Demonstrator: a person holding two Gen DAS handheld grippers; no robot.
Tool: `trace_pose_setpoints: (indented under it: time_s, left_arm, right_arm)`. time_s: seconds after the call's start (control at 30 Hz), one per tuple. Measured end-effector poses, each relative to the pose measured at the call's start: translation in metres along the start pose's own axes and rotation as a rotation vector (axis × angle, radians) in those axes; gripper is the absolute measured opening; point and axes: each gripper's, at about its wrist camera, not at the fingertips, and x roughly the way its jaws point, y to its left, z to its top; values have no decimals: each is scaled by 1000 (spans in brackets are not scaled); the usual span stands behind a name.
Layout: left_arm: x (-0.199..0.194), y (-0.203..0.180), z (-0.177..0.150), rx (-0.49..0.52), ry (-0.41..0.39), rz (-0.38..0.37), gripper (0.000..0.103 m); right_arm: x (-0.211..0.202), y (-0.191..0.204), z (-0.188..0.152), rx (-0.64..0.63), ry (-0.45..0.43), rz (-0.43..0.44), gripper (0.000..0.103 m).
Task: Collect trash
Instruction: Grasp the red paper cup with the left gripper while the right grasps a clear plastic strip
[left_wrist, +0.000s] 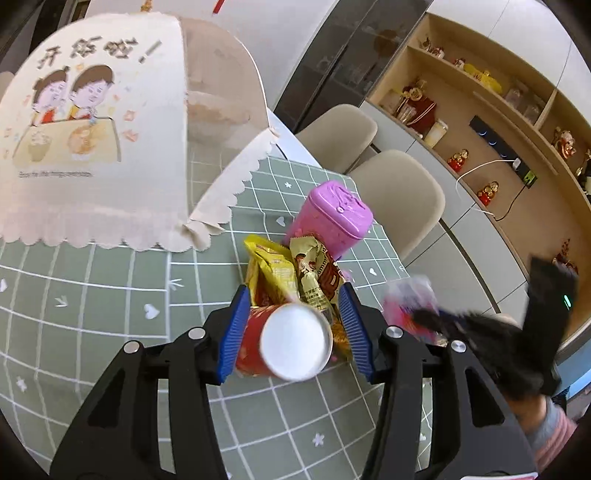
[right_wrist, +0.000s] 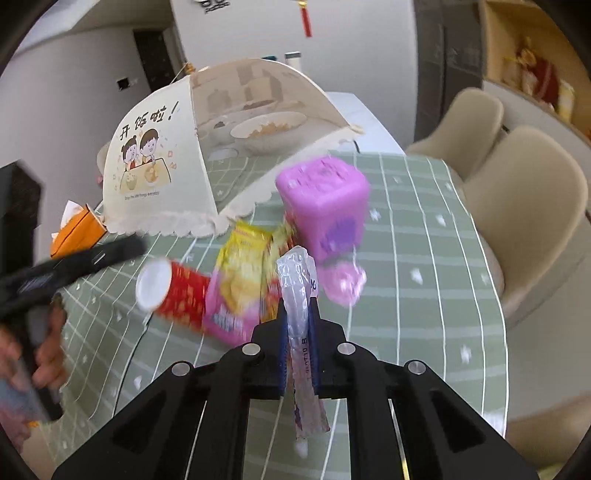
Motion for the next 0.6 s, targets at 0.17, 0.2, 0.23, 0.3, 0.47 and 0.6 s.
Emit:
trace_pose_setpoints:
  time_s: [0.17, 0.2, 0.23, 0.3, 0.47, 0.6]
  left_arm:
    - [1, -10, -21, 5, 46, -17, 47]
    - [-3, -13, -30, 13, 59, -21, 47]
    - [-6, -15, -38, 24, 72, -24, 47]
    - [-14, -17, -55, 38, 95, -12, 47]
    - [-34, -20, -88, 18, 114, -15, 47]
    - [-43, -19, -98, -54, 81, 13, 47]
  right_arm:
    - [-21, -10, -28, 41, -4, 13, 11]
    - [-25, -11, -34, 47, -6, 20, 11]
    - [-27, -11, -38, 50, -5, 26, 11]
    - [-31, -11, -46, 51, -1, 38, 11]
    - [-48, -6, -67, 32, 1, 46, 11]
    - [-57, -4, -78, 33, -2, 40, 11]
